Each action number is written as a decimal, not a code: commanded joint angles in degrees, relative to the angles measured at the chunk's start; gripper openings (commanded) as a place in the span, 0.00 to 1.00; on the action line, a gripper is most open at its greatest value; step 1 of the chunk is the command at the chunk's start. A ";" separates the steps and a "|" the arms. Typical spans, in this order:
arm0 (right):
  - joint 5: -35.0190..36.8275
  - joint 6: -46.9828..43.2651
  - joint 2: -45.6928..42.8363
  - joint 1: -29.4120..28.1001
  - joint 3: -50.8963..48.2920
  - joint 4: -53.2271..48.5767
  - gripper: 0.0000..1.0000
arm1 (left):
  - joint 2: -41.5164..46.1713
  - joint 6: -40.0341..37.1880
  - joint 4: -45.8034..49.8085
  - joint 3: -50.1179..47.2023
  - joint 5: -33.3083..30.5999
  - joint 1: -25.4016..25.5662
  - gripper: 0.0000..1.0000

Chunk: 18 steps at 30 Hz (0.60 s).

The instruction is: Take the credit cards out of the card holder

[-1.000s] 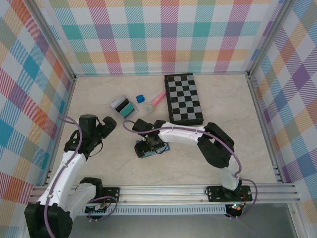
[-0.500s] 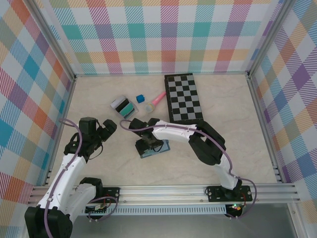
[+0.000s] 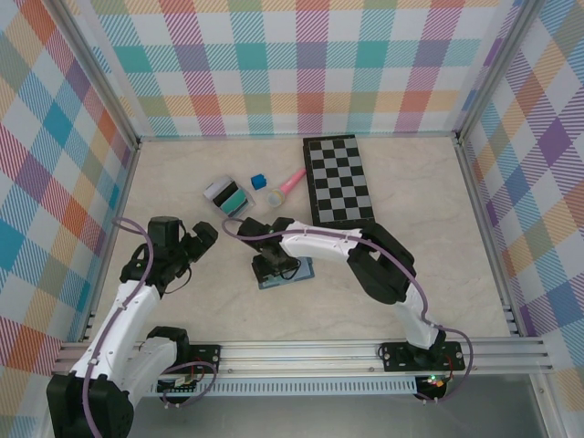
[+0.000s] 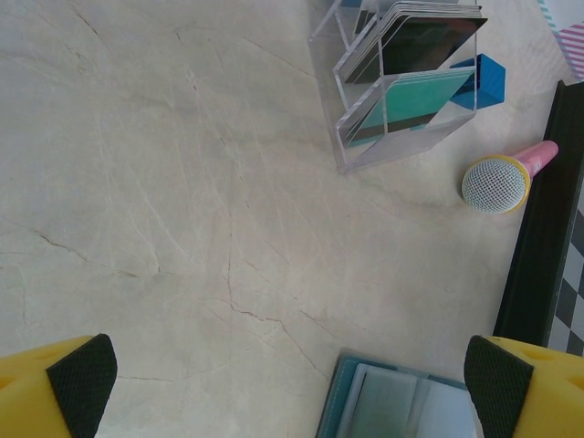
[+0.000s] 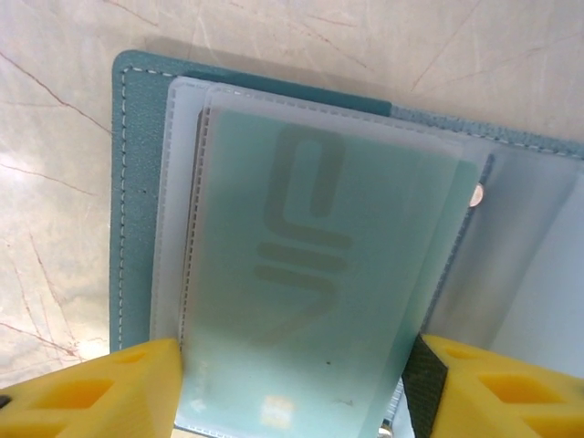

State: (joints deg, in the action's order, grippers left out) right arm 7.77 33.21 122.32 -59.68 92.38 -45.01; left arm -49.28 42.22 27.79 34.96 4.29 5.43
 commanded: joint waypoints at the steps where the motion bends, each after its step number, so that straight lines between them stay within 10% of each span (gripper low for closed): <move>1: -1.71 4.14 0.31 1.32 -1.71 1.44 0.61 | 0.67 0.02 -1.42 -1.12 1.90 -0.51 1.00; 18: -10.48 4.07 -6.56 6.27 -10.01 11.52 0.56 | -4.51 0.21 -8.93 -3.89 15.11 -0.16 0.99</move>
State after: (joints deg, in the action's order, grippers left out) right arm -1.06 37.08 117.64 -54.48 83.92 -35.31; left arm -52.88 42.24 21.45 32.27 14.98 5.43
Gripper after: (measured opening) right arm 0.564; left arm 0.991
